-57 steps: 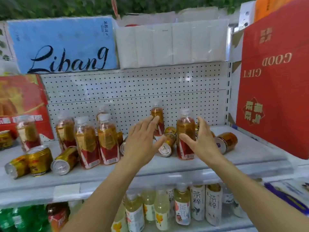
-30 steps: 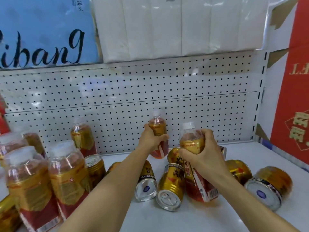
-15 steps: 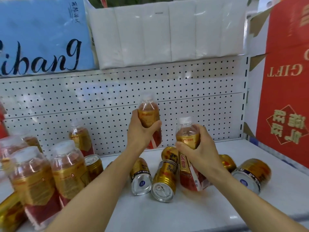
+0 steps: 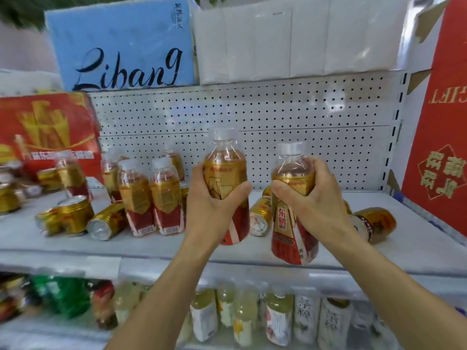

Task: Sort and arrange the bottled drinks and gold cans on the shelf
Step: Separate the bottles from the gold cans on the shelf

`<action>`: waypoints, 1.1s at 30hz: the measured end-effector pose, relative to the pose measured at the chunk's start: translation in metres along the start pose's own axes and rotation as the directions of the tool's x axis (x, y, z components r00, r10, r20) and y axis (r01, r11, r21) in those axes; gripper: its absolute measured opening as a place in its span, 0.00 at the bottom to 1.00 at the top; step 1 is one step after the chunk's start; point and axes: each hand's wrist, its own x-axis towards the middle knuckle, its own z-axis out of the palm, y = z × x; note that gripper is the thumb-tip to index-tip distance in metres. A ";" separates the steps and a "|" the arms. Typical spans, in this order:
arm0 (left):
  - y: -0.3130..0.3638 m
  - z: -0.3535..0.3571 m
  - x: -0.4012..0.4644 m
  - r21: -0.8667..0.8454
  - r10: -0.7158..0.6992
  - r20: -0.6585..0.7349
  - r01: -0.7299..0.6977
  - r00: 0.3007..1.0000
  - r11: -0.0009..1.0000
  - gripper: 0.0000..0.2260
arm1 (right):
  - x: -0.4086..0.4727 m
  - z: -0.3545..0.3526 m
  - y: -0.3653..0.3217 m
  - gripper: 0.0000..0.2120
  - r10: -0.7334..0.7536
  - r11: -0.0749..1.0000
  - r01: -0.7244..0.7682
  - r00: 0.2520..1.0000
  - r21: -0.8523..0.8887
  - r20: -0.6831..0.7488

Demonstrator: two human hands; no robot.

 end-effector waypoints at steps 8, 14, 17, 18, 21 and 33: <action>-0.003 -0.090 -0.061 0.090 -0.102 -0.121 0.113 0.987 0.989 0.24 | -0.051 0.058 -0.044 0.24 -0.013 0.994 -0.005 0.986 0.105 0.168; -0.008 -0.188 -0.087 0.151 -0.145 -0.218 0.180 0.965 0.972 0.26 | -0.085 0.137 -0.087 0.24 -0.078 0.984 0.030 0.959 0.175 0.273; -0.013 -0.250 -0.096 0.156 -0.171 -0.262 0.217 0.950 0.964 0.22 | -0.106 0.189 -0.115 0.25 -0.099 0.967 0.013 0.940 0.256 0.326; -0.015 -0.274 -0.099 0.163 -0.173 -0.274 0.223 0.946 0.961 0.20 | -0.113 0.208 -0.126 0.25 -0.108 0.962 0.012 0.935 0.274 0.338; -0.022 -0.352 -0.105 0.187 -0.190 -0.285 0.249 0.940 0.950 0.19 | -0.135 0.271 -0.155 0.24 -0.125 0.948 0.002 0.922 0.319 0.367; -0.062 -0.604 -0.090 0.229 -0.208 -0.336 0.294 0.919 0.928 0.19 | -0.191 0.505 -0.262 0.22 -0.116 0.914 -0.057 0.912 0.402 0.394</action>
